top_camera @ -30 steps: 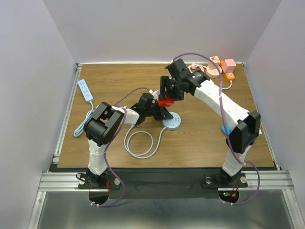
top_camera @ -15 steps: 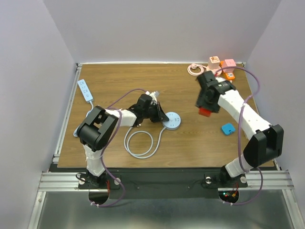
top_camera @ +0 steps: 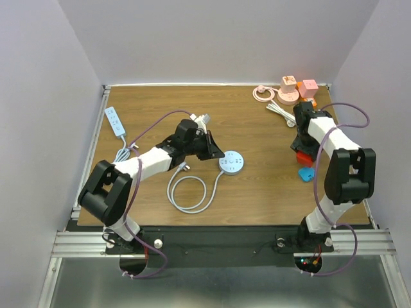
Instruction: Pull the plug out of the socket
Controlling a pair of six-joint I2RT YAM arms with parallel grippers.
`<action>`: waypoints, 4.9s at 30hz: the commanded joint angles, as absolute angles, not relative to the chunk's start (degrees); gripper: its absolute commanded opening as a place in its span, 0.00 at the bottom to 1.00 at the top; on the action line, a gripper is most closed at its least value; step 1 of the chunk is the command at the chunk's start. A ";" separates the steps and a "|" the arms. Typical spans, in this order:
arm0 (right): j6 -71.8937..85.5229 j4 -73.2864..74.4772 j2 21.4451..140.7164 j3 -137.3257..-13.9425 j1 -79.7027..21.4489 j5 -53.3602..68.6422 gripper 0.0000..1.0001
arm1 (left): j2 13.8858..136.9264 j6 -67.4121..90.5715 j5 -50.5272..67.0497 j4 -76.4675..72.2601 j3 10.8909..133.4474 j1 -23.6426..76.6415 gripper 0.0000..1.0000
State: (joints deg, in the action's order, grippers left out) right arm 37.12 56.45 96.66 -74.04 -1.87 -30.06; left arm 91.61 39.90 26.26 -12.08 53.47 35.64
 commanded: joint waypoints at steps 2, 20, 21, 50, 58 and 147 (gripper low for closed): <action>36.74 52.47 101.05 -75.40 -0.26 -32.52 0.01 | 86.32 37.01 25.93 -9.32 51.95 35.95 0.00; 27.52 50.28 85.00 -81.56 -0.35 -7.86 1.00 | 85.51 32.35 23.12 -5.01 47.29 35.95 0.00; 27.25 49.75 84.73 -81.82 -0.35 -4.08 1.00 | 85.78 32.34 23.12 -5.36 46.85 35.95 0.00; 36.56 40.25 76.29 -66.36 -12.92 12.04 1.00 | 95.96 22.42 11.86 5.80 54.05 44.56 0.60; 36.30 40.69 75.15 -66.09 -12.92 11.60 1.00 | 98.87 20.57 13.27 5.45 57.13 48.25 0.54; 26.37 39.91 130.26 -109.61 0.10 22.58 0.72 | 81.39 19.42 15.47 14.94 60.82 6.68 0.44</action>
